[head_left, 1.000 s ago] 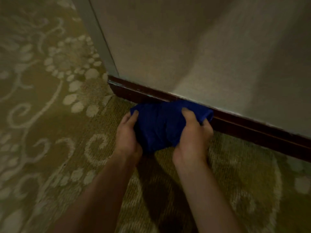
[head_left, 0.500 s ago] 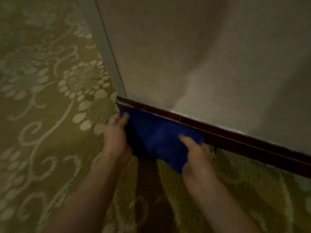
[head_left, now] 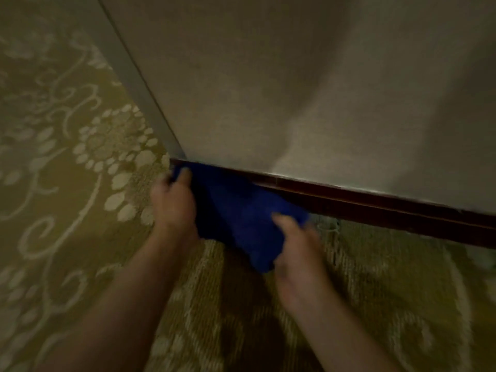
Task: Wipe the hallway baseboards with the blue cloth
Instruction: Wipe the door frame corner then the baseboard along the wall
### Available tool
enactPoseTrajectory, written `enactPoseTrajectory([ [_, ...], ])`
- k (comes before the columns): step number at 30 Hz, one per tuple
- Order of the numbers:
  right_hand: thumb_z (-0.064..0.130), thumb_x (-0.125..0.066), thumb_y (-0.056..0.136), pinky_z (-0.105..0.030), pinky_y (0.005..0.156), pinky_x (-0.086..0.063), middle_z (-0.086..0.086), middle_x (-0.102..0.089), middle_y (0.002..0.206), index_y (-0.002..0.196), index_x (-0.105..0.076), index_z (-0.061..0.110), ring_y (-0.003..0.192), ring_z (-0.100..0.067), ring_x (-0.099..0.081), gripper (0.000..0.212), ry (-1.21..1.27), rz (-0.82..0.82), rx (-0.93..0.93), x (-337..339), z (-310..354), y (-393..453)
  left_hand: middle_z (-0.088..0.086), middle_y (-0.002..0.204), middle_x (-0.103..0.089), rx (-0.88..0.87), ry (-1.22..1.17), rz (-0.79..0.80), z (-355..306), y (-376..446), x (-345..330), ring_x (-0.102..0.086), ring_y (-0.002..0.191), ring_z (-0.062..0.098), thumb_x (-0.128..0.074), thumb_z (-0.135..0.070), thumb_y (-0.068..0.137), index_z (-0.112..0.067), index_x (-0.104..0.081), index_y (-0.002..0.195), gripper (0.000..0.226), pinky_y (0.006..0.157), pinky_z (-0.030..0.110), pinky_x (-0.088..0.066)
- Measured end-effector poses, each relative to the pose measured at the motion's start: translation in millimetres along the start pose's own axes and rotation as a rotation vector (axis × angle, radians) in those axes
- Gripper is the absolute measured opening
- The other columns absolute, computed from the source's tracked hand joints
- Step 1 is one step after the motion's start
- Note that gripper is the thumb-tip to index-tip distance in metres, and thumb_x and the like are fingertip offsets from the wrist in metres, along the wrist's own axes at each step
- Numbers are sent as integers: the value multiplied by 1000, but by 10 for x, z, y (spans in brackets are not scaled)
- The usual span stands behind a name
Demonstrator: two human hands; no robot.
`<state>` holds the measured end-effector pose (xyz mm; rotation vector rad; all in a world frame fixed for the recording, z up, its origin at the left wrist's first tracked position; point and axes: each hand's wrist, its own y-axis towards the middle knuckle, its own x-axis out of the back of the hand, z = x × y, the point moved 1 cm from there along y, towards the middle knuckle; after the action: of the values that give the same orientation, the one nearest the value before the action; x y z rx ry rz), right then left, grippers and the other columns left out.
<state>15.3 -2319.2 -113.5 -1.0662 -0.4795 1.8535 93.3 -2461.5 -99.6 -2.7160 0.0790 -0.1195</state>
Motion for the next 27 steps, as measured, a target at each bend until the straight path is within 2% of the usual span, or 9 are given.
enactPoseTrajectory([
  [4, 20, -65, 88, -43, 96, -51, -5, -67, 117, 123, -58, 26, 103, -23, -65, 36, -128, 61, -115, -215, -185, -91, 3, 101, -66, -186, 221, -270, -124, 42, -3, -66, 98, 23, -52, -26, 98, -22, -62, 94, 10, 84, 37, -54],
  [7, 15, -62, 90, -43, 90, -54, -11, -68, 114, 121, -59, 20, 100, -30, -65, 32, -33, -60, -101, -100, 32, -37, 1, 111, -66, -371, 323, -430, 74, -325, -321, -61, 106, 15, -54, -24, 97, -13, -68, 115, 26, 89, 18, -41],
  [12, 11, -56, 94, -34, 81, -54, -10, -69, 112, 123, -58, 16, 99, -26, -66, 30, 32, -93, 31, 261, 358, -118, -8, 103, -60, -531, 428, -228, 227, -622, -441, -56, 97, 5, -61, -23, 95, -3, -68, 120, 33, 86, 16, -42],
  [15, 12, -60, 91, -37, 88, -52, -7, -70, 107, 114, -62, 20, 97, -24, -67, 25, -63, -33, -35, 159, 140, -216, 5, 115, -70, -460, 403, -243, 106, -436, -261, -62, 102, 11, -63, -26, 93, -4, -67, 123, 37, 97, 30, -50],
  [18, 15, -61, 89, -45, 99, -48, -6, -67, 111, 117, -58, 23, 103, -28, -63, 29, -93, -116, -53, 159, 75, -186, 16, 102, -73, -557, 529, -264, 130, -580, -367, -58, 83, 12, -62, -23, 93, -2, -71, 113, 31, 78, 22, -42],
  [22, 15, -53, 89, -48, 94, -50, -15, -65, 116, 127, -54, 14, 101, -34, -64, 38, 78, -382, 147, 536, 443, -72, 8, 86, -74, -862, 576, 98, 464, -1069, -839, -68, 76, 21, -61, -20, 92, -8, -75, 97, 19, 70, 30, -51],
  [24, 19, -52, 89, -46, 90, -52, -13, -65, 116, 129, -54, 18, 101, -33, -64, 40, 108, -402, 172, 740, 522, -111, 6, 82, -73, -938, 577, 275, 545, -1149, -961, -66, 72, 17, -63, -18, 90, -8, -75, 93, 16, 69, 33, -52],
  [26, 19, -51, 91, -39, 82, -53, -11, -65, 118, 129, -54, 21, 103, -32, -64, 38, 111, -324, 147, 782, 497, -159, 4, 80, -73, -935, 491, 242, 467, -1065, -868, -65, 72, 14, -65, -17, 89, -7, -75, 89, 14, 70, 31, -52],
  [27, 16, -52, 92, -38, 80, -53, -11, -66, 118, 128, -55, 20, 103, -32, -64, 36, 87, -278, 125, 740, 440, -170, 3, 83, -73, -837, 436, 142, 427, -971, -751, -66, 77, 14, -64, -19, 90, -7, -75, 93, 16, 73, 29, -52],
])
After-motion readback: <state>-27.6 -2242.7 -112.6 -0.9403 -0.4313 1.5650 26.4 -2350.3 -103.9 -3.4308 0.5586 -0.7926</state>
